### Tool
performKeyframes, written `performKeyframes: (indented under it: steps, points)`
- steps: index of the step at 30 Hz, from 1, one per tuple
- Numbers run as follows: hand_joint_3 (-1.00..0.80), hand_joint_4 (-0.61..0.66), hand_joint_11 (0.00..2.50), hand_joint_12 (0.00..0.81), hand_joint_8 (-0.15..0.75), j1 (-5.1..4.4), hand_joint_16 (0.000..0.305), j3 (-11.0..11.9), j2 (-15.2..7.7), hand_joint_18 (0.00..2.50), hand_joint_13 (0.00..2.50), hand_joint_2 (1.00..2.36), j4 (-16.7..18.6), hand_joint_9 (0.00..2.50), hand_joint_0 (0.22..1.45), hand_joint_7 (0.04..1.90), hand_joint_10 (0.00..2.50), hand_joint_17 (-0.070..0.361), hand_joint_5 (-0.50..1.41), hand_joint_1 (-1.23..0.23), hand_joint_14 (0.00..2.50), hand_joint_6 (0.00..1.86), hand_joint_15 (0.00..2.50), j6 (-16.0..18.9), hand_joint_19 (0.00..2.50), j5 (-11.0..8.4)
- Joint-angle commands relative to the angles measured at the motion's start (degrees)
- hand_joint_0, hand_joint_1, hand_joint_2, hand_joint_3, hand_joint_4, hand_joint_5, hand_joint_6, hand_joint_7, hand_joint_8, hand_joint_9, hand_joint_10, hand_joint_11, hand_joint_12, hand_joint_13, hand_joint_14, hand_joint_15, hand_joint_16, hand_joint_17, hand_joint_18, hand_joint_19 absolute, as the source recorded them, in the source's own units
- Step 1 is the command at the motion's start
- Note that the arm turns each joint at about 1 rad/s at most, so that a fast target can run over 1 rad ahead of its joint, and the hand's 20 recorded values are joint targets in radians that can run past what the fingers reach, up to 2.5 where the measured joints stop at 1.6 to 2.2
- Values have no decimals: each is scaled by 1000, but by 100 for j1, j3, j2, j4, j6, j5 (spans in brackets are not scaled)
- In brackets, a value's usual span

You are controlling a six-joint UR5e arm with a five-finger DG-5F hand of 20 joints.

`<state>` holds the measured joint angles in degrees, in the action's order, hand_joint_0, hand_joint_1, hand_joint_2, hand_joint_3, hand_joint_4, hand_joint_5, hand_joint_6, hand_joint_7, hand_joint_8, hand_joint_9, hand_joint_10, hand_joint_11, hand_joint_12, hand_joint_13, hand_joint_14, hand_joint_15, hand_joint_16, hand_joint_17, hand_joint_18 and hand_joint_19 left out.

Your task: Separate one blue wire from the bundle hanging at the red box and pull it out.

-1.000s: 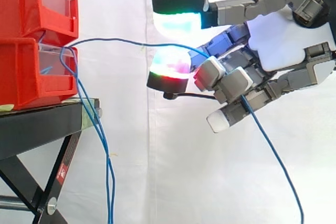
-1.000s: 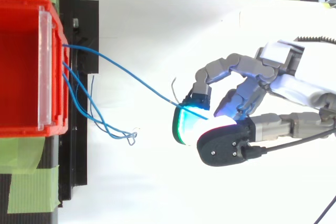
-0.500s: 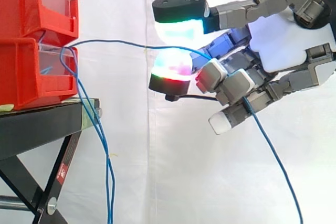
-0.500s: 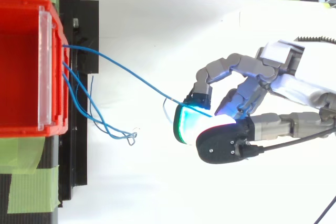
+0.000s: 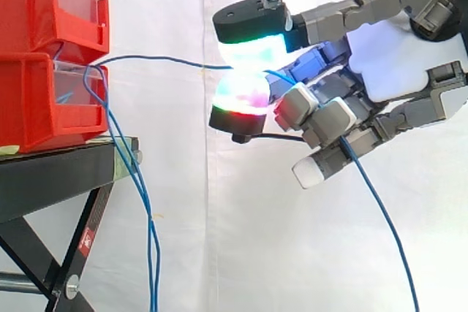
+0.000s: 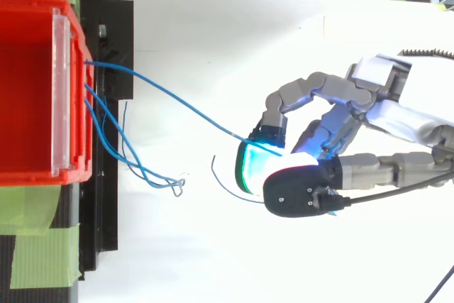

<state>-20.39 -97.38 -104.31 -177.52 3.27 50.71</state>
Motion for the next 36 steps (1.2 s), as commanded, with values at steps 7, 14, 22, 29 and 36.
performKeyframes:
  steps: [7, 14, 22, 29, 36]
  points:
    - [-396, 169, 1222, 440, 384, 0, 59, 0, 7, 784, 1350, 1008, -151, 1184, 521, 1031, 21, 132, -179, -614, 24, 847, 1158, -29, 607, 0]
    - [-443, 190, 1203, 443, 390, 0, 60, 0, 7, 790, 1350, 1004, -195, 1176, 510, 989, 20, 135, -179, -567, 24, 831, 1160, -29, 605, -18]
    - [-335, 166, 1226, 413, 375, 0, 56, 0, 16, 777, 1337, 1013, -195, 1186, 575, 1020, 21, 127, -175, -637, 26, 824, 1166, -29, 621, -255]
    - [-255, 151, 1226, 416, 371, 0, 55, 0, 25, 776, 1341, 1017, -195, 1186, 591, 1049, 22, 124, -176, -659, 25, 839, 1169, -29, 612, -369]
    - [-132, 138, 1228, 449, 400, 0, 60, 9, 104, 828, 1367, 1018, -195, 1208, 595, 1012, 19, 136, -174, -686, 24, 870, 1144, -37, 573, -378]
